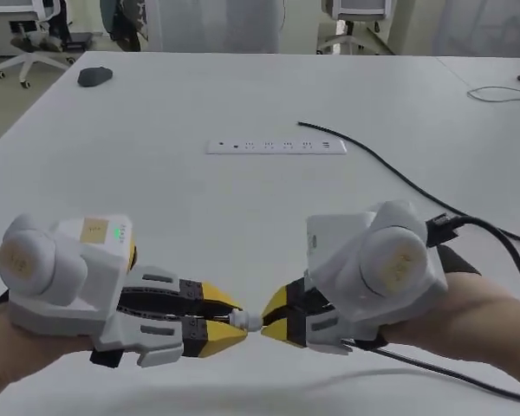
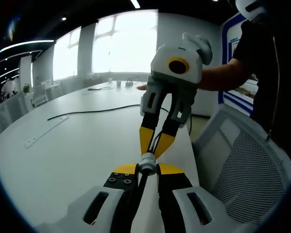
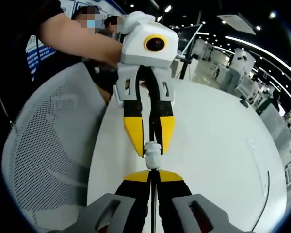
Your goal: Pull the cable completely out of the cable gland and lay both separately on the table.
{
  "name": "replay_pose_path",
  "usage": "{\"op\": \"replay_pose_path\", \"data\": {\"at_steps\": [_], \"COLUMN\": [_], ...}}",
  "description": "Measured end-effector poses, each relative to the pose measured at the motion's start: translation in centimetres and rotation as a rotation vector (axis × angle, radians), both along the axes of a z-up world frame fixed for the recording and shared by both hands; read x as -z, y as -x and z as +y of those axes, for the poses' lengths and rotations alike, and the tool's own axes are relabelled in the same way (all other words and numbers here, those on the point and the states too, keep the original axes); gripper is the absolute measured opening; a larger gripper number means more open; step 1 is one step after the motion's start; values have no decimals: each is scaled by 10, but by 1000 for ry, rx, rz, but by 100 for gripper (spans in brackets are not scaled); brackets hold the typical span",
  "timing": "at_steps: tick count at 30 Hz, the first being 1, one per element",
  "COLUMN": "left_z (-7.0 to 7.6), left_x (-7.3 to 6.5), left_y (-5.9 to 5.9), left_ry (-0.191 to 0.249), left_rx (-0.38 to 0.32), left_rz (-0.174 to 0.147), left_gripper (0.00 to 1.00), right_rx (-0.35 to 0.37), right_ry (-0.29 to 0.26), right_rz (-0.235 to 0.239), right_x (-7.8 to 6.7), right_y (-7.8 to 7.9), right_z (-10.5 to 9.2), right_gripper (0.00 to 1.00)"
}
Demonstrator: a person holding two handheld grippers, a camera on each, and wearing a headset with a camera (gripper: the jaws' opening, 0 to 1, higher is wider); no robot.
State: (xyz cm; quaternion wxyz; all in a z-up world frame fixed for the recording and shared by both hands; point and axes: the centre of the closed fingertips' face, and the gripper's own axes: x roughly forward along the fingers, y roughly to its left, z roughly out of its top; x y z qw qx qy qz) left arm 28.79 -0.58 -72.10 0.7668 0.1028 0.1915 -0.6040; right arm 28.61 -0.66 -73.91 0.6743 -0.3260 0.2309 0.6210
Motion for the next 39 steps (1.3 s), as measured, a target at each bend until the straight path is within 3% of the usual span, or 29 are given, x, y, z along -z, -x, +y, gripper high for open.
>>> {"op": "replay_pose_path", "data": {"at_steps": [13,32,39], "left_z": [6,37,48], "left_x": [0,-7,-6], "left_y": [-1,1,0], "left_ry": [17,13,18], "left_rx": [-18,-87,-123], "left_rz": [1,-15,-6], "left_gripper": [15,15,15], "right_rx": [28,67,98], "right_ry": [23,93,102], "right_rz": [11,6,12], "right_x": [3,15,16], "right_y": [-3,-13,-17], "right_z": [-19,-59,-73], "right_gripper": [0,0,0]}}
